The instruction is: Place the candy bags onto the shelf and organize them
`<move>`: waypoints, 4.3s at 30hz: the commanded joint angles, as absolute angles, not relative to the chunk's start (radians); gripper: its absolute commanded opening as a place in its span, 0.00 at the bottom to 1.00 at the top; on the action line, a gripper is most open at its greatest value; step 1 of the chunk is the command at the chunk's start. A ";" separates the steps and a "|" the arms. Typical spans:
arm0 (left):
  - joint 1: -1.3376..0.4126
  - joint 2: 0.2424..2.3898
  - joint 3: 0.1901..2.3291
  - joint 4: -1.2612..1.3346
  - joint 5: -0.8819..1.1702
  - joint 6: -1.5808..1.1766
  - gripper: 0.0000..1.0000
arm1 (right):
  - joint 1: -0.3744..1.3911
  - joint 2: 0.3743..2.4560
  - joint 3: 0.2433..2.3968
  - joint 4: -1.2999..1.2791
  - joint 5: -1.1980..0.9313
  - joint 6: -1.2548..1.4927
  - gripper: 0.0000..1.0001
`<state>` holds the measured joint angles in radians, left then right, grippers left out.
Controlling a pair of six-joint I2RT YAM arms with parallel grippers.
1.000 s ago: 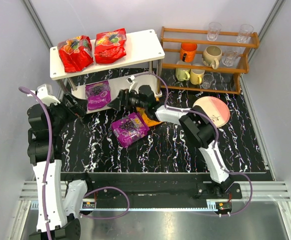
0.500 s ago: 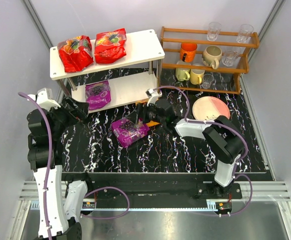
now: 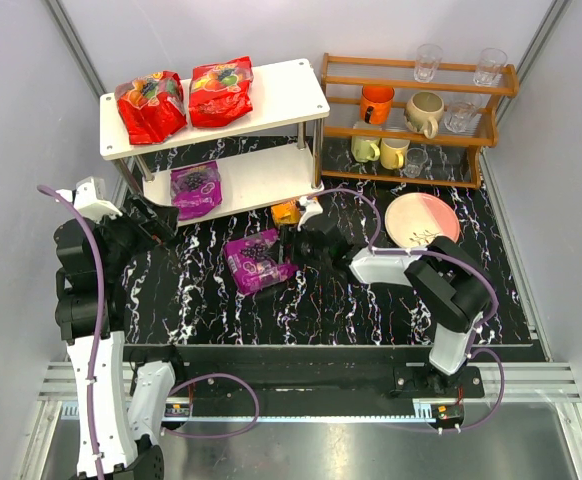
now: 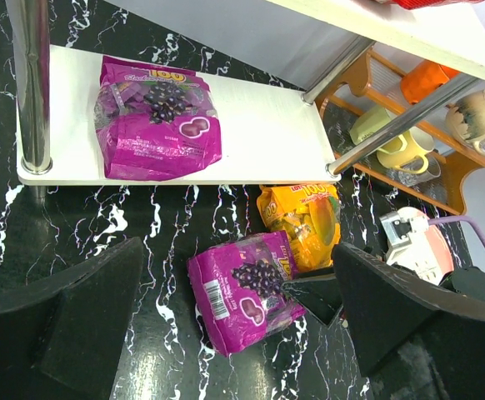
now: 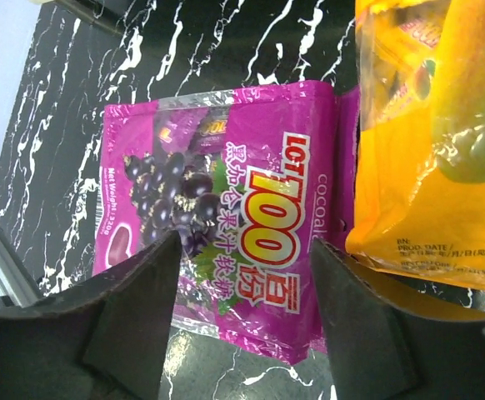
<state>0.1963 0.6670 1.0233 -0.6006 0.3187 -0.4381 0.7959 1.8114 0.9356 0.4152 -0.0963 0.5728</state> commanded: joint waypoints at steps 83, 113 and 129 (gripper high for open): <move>0.195 0.643 1.019 -0.578 0.399 -0.469 0.99 | 0.735 1.997 0.690 1.115 -0.279 1.094 0.84; 0.195 0.603 0.989 -0.572 0.414 -0.495 0.99 | 0.750 0.920 0.675 -0.486 0.196 0.601 0.00; 0.195 0.615 0.966 -0.571 0.423 -0.495 0.99 | 0.767 1.114 0.588 0.340 -0.518 0.637 0.60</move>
